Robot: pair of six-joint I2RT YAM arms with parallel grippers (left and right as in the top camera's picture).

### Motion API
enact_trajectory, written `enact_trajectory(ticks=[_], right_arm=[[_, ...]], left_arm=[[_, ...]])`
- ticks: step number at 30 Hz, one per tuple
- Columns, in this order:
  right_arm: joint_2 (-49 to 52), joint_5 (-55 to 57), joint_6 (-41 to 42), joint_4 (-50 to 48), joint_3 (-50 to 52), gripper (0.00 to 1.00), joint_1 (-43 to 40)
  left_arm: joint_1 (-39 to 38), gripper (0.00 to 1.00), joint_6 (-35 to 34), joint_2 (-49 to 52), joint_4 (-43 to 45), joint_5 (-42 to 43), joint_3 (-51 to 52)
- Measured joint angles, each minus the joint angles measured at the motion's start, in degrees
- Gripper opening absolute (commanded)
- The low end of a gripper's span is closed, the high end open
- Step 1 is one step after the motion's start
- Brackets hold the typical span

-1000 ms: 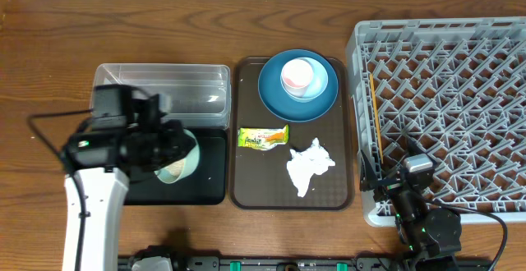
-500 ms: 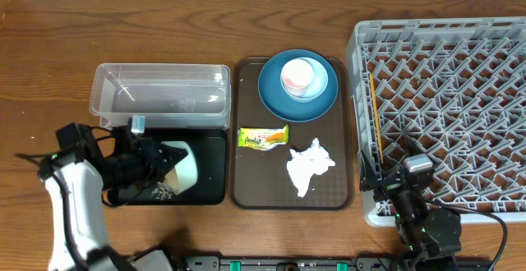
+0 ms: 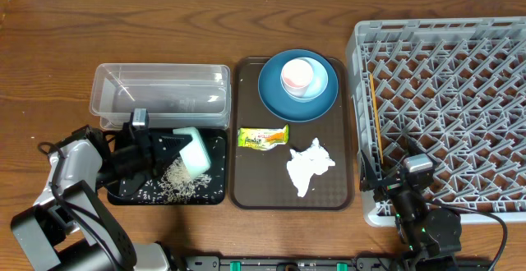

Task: Sort waste into correct bins and load items into the dishwasher rack
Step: 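Tilt the bowl with the left gripper to pour rice onto black tray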

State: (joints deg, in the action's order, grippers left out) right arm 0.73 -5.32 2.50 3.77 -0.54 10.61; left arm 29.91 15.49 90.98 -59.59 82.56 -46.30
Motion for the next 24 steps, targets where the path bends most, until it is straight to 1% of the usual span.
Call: enact_trajectory(ticks=[4,10,20,24], right_arm=[[0.0,0.0,0.0,0.0,0.0,0.99,0.0],[0.0,0.0,0.0,0.0,0.0,0.99,0.0],[0.0,0.0,0.0,0.0,0.0,0.99,0.0],[0.0,0.0,0.0,0.0,0.0,0.99,0.0]], left_arm=[[0.0,0.06,0.0,0.0,0.0,3.1,0.0],[0.7,0.06,0.0,0.0,0.0,5.0,0.0],[11.2,0.06,0.0,0.0,-3.1,6.0,0.0],[12.4,0.06,1.0,0.0,-5.2,6.0,0.0]])
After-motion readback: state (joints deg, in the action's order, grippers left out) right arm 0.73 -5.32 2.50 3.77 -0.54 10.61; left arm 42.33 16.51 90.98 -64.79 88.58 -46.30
